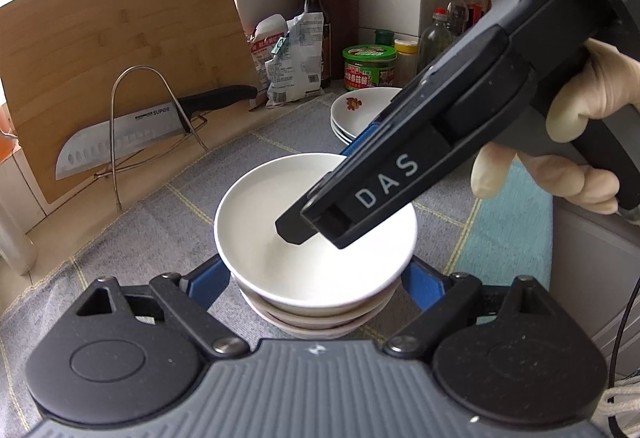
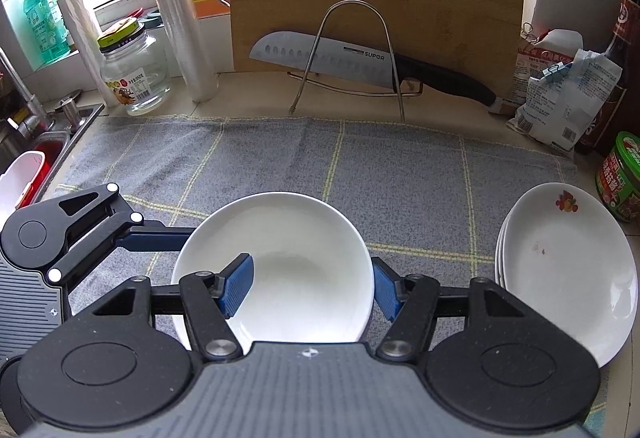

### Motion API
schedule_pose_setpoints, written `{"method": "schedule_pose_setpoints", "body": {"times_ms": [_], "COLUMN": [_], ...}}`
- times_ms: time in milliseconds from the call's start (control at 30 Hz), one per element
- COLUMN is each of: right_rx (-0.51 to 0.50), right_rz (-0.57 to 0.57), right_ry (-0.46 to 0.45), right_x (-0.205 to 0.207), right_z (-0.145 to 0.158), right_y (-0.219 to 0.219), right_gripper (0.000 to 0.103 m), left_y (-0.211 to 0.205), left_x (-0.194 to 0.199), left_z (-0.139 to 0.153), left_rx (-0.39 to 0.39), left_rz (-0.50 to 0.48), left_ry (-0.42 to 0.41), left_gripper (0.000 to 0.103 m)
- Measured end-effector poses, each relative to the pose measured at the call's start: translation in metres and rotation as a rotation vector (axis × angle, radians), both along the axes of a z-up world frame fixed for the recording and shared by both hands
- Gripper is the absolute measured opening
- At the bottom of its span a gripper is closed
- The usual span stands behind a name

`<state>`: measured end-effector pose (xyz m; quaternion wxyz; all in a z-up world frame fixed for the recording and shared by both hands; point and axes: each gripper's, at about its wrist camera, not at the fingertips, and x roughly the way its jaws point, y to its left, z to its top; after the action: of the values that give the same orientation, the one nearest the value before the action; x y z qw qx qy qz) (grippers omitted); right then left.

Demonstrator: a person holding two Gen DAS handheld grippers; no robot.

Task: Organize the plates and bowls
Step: 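Lift the bowl with the right gripper and carry it over the nested bowls, then lower the held bowl into the nested bowls and open the right gripper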

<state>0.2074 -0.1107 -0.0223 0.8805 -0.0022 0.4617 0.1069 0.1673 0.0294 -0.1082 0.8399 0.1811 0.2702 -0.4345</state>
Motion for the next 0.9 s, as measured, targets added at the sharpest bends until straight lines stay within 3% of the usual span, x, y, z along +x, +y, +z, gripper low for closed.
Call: {"method": "schedule_pose_setpoints", "body": {"times_ms": [233,400,533,700,900], "right_rx": [0.004,0.024,0.026,0.023,0.045], "right_rz": [-0.002,0.008,0.02,0.018,-0.001], "right_ry": [0.005,0.001,-0.031,-0.061,-0.074], "right_x": [0.001,0.001,-0.003,-0.008,-0.024], "right_z": [-0.001,-0.002,0.003,0.009,0.013], "right_y": [0.0,0.0,0.002,0.0,-0.009], "right_gripper": [0.069,0.078,0.092,0.097,0.1], "left_y": [0.0,0.002,0.011,0.03,0.043], "left_x": [0.004,0.004,0.003,0.003,0.004], "left_z": [-0.002,-0.003,0.003,0.008,-0.008], "left_rx": [-0.003,-0.007,-0.016,-0.016,0.033], "left_rz": [-0.002,-0.012,-0.009,-0.005,0.008], "left_ry": [0.012,0.008,-0.003,-0.006,0.036], "left_gripper": [0.092,0.097,0.1,0.1,0.101]}}
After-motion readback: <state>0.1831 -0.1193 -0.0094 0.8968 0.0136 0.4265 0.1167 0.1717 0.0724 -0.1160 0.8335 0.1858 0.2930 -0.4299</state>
